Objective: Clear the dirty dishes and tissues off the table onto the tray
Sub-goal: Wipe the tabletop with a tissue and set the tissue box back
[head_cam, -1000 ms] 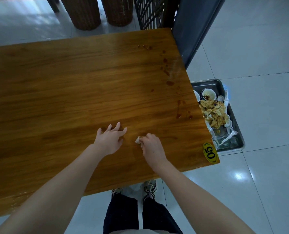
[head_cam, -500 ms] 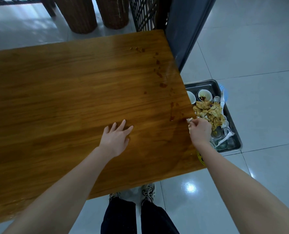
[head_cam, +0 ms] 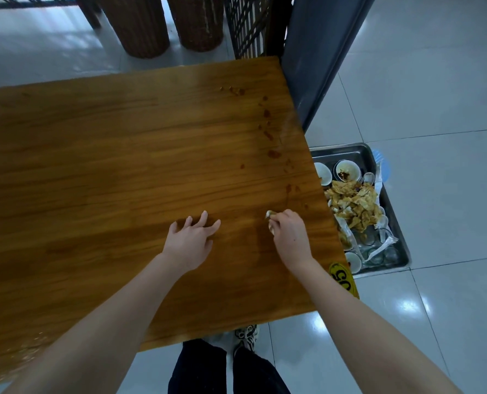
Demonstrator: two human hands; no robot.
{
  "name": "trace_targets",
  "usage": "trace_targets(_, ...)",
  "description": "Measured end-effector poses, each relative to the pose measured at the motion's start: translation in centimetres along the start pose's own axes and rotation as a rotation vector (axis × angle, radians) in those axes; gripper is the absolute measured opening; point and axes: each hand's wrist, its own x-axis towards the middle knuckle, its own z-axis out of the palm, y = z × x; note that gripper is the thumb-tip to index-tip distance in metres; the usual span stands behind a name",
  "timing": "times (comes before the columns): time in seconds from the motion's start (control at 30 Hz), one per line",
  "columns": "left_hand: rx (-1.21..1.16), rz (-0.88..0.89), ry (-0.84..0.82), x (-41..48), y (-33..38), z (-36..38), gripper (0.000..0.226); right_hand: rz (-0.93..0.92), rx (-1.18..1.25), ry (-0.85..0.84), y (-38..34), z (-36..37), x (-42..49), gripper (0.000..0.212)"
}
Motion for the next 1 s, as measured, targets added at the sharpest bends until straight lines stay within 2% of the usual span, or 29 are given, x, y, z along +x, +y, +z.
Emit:
trace_targets(0.23, 0.001, -0.015, -0.004, -0.1, 0.3, -0.1, 0.056, 0.283, 0.015, 0.140, 6.5, -3.8, 2.8, 0.018)
trace_targets(0.37, 0.003, -0.008, -0.005, -0.2, 0.5, -0.4, 0.055, 0.349, -0.012, 0.189, 6.4, -3.6, 2.9, 0.018)
trace_targets(0.5, 0.027, -0.005, -0.004, -0.2, 0.9, -0.9, 0.054, 0.305, 0.026, 0.160, 3.6, -1.9, 2.7, 0.017)
trace_targets(0.67, 0.035, -0.017, -0.023, -0.2, 1.6, -1.5, 0.053, 0.102, 0.021, 0.050, -0.8, 1.0, 1.8, 0.019)
trace_targets(0.77, 0.059, 0.006, -0.034, 0.0, 1.5, -2.3, 0.051, 0.062, 0.008, 0.031, -1.2, 1.1, 2.2, 0.017)
trace_targets(0.9, 0.077, 0.051, -0.074, 0.6, 1.5, -3.3, 0.051, 0.343, 0.122, 0.155, 1.4, -1.0, 4.1, 0.014)
trace_targets(1.0, 0.080, 0.077, -0.084, 0.7, 1.3, -3.2, 0.054, 0.427, 0.085, 0.201, 3.1, -2.4, 5.4, 0.015)
